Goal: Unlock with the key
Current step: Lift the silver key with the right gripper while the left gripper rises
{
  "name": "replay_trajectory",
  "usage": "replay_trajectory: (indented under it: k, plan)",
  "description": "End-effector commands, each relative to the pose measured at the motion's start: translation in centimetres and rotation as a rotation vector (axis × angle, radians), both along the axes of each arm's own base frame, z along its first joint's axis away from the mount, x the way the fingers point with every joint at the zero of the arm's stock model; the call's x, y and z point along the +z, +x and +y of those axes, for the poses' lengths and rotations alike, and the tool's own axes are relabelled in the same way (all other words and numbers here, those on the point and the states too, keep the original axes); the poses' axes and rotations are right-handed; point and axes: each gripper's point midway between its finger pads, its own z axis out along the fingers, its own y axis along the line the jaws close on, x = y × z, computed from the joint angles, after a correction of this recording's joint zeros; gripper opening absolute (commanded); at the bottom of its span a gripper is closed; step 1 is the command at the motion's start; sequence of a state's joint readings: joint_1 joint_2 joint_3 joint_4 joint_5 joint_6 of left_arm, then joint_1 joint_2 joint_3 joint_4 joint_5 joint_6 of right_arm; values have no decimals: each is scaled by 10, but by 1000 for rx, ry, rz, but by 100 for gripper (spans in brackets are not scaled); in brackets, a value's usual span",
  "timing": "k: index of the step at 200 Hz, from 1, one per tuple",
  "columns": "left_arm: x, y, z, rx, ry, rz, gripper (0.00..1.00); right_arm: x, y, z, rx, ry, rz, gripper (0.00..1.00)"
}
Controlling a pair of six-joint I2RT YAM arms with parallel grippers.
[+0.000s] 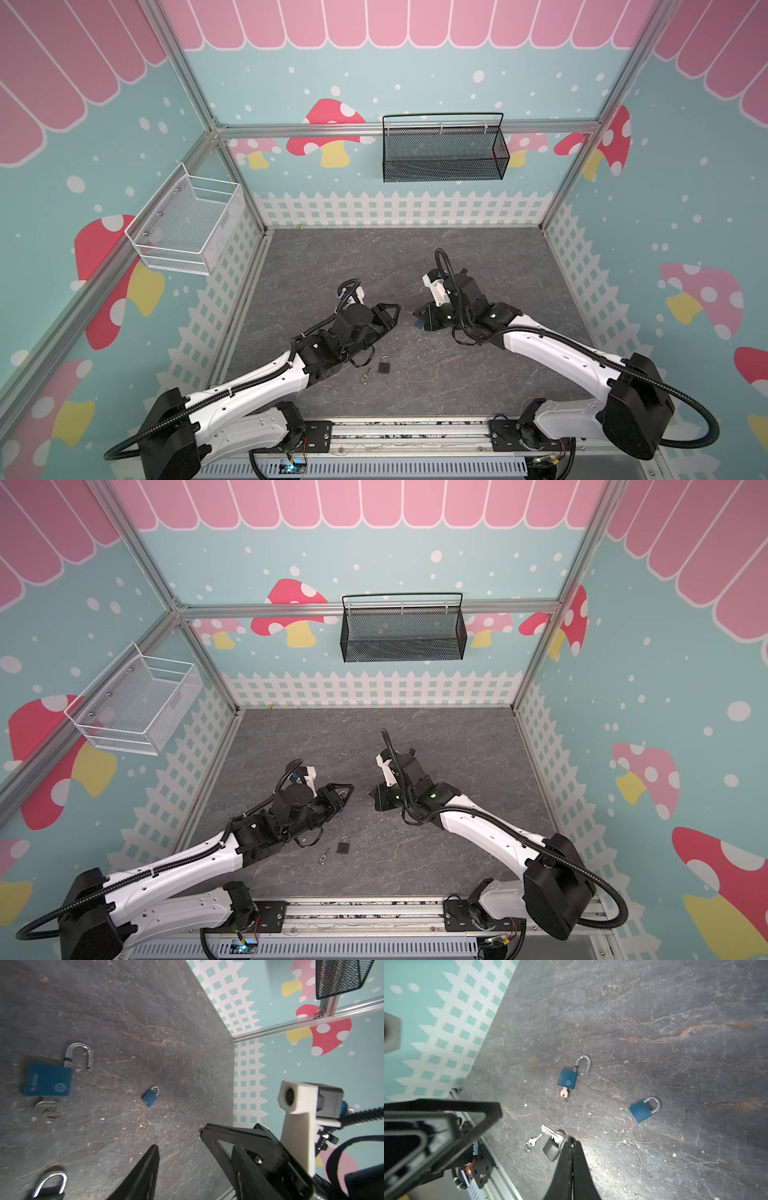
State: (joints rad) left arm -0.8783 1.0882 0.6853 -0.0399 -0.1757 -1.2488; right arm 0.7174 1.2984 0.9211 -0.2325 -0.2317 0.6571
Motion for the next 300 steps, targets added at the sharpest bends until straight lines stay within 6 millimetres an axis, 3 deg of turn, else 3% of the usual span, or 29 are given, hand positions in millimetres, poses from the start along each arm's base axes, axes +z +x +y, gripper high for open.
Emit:
replay_trajectory:
  k: [1, 35, 59, 96, 169, 267, 300]
  plan:
    - [30, 7, -25, -31, -93, -80, 55, 19, -6, 1, 15, 83, 10, 0]
    - [42, 12, -50, -66, -137, -130, 54, 34, -6, -1, 14, 110, -18, 0]
    - [38, 16, -60, -72, -123, -114, 52, 36, -6, -2, 15, 113, -24, 0]
    - [33, 20, -58, -39, -109, -105, 45, 37, -6, -8, -1, 95, -38, 0]
    - [18, 21, -41, 27, -71, -72, 20, 42, -3, -8, -7, 98, -53, 0]
    - [16, 22, -43, 25, -62, -74, 0, 48, -2, -5, -1, 107, -59, 0]
    - [21, 22, -42, 21, -60, -92, 0, 54, -4, -4, 12, 118, -71, 1]
